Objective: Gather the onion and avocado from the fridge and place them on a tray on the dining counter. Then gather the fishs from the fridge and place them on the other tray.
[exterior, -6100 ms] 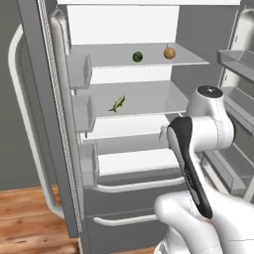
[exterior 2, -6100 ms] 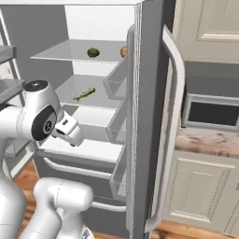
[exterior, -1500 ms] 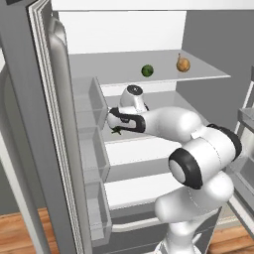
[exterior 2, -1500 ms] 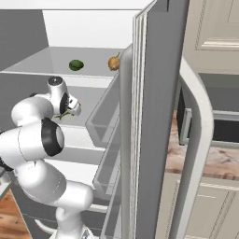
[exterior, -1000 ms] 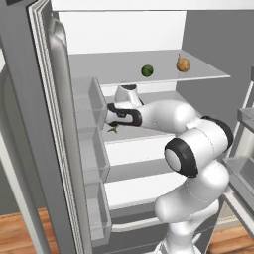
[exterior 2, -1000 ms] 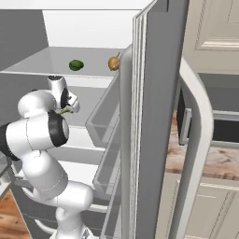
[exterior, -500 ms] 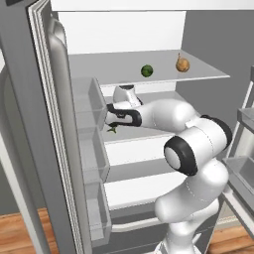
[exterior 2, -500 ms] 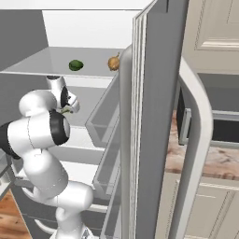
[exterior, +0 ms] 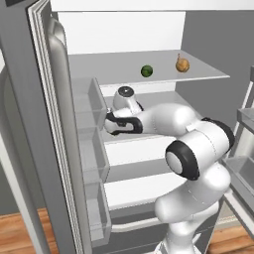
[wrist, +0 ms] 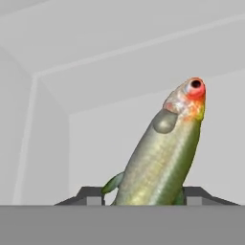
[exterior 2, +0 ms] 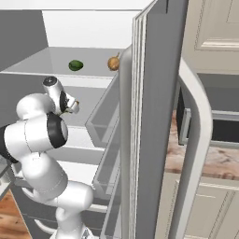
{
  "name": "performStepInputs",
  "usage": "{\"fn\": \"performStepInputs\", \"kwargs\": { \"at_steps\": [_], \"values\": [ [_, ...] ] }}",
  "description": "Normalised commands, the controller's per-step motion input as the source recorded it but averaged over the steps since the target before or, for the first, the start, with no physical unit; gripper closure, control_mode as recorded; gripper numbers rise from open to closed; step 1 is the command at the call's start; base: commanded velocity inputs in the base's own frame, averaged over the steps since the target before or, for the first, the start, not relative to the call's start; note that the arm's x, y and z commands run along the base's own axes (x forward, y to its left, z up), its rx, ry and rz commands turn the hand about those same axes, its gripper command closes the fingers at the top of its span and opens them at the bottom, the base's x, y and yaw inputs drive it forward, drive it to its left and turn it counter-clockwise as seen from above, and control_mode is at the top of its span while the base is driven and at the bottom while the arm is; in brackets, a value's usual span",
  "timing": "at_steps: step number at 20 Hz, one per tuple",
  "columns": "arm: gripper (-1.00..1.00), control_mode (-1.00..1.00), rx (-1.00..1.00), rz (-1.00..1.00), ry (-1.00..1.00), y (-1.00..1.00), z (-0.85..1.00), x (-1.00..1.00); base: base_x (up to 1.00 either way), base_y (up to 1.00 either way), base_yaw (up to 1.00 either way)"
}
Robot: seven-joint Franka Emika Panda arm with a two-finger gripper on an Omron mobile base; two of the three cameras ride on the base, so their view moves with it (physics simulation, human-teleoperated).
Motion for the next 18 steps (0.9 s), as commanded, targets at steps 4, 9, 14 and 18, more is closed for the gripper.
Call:
{"fn": "performStepInputs", "kwargs": {
  "at_steps": [4,9,14,18],
  "values": [
    [1.00,-1.00,0.02,0.00,-0.05,0.00,-0.22,-0.49,0.00,0.00,0.00],
    [1.00,-1.00,0.04,0.00,0.00,-0.04,0.00,-0.85,0.00,0.00,0.00],
    [1.00,-1.00,0.05,-0.02,-0.03,-0.09,0.02,-1.00,0.00,0.00,0.00],
    [1.00,-1.00,0.03,-0.04,-0.06,-0.25,0.33,-1.00,0.00,0.00,0.00]
  ]
}}
